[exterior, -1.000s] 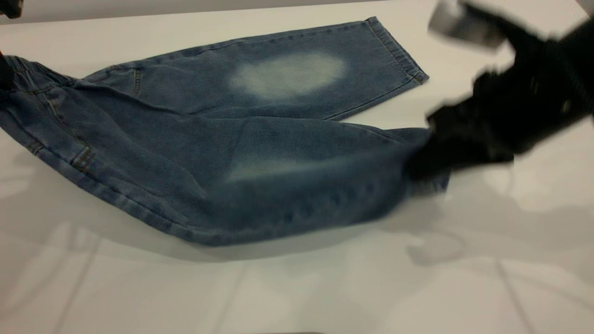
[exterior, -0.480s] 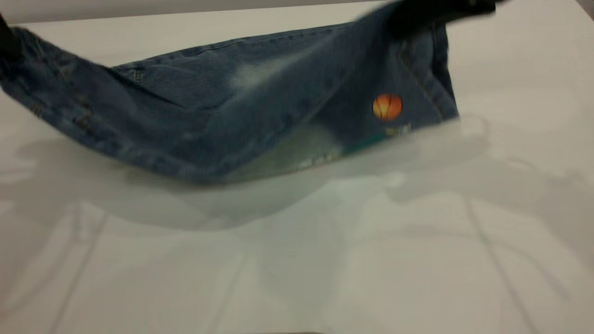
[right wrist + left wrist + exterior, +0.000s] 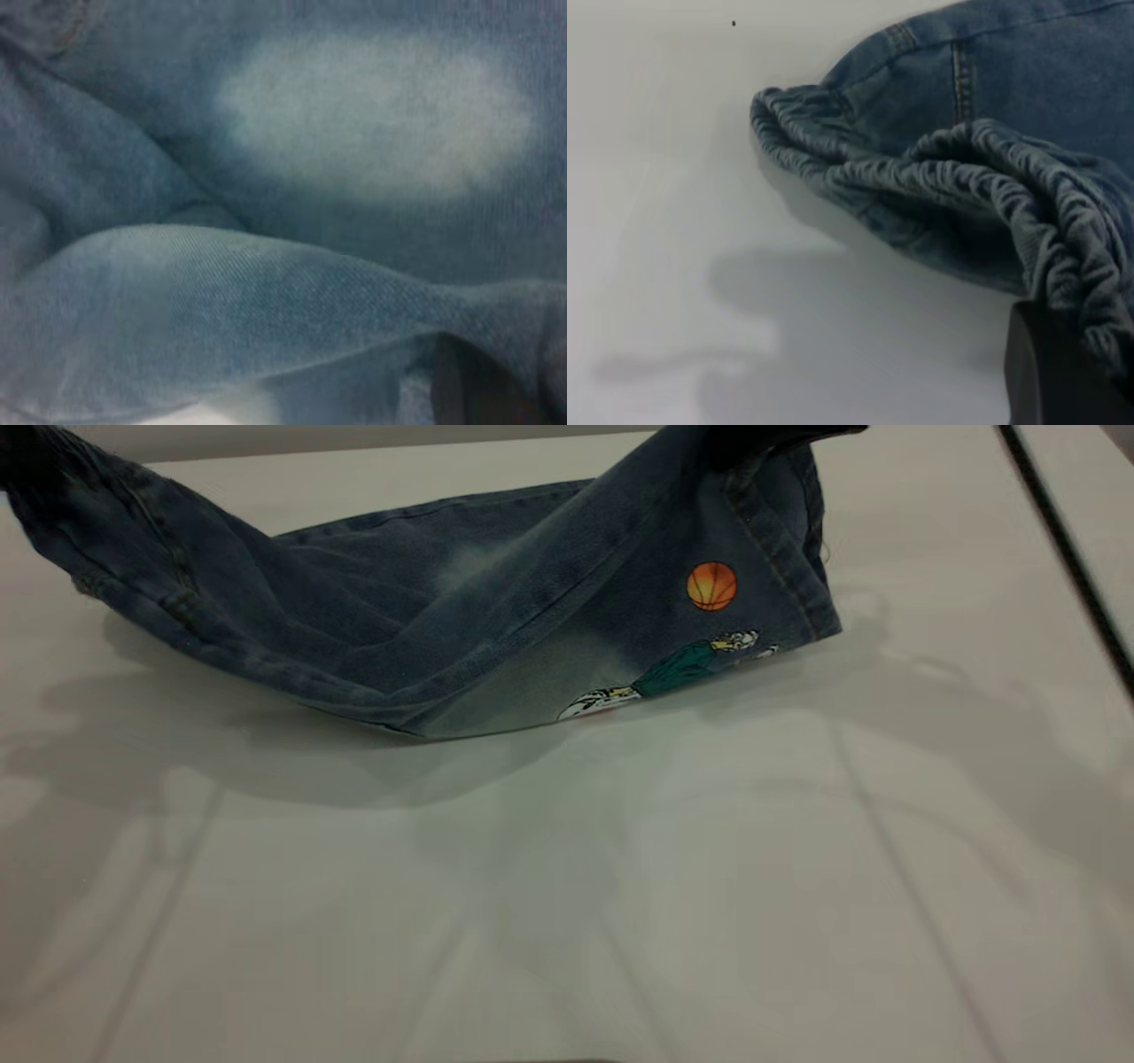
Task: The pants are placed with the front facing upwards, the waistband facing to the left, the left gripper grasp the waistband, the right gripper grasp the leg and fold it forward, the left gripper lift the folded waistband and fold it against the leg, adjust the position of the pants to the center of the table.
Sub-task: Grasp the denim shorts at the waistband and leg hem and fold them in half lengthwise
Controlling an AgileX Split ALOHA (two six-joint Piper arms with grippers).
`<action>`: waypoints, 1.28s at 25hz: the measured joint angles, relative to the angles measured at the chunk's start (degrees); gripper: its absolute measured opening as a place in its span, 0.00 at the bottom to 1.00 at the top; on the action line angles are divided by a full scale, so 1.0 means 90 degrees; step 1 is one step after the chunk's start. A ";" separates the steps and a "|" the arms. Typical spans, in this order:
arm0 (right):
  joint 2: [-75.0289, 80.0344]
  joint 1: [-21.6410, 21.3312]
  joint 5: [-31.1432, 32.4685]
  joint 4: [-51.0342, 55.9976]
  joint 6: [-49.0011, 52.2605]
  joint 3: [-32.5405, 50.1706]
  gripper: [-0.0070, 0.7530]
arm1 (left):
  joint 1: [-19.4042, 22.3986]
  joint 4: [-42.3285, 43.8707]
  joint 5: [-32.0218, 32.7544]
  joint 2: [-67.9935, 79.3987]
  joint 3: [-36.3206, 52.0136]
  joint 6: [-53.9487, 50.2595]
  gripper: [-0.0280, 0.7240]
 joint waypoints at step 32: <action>0.1974 -0.0093 -0.1314 0.0376 -0.0246 -0.2507 0.05 | 0.0000 -0.3133 -0.4194 0.2215 0.0000 -0.2072 0.12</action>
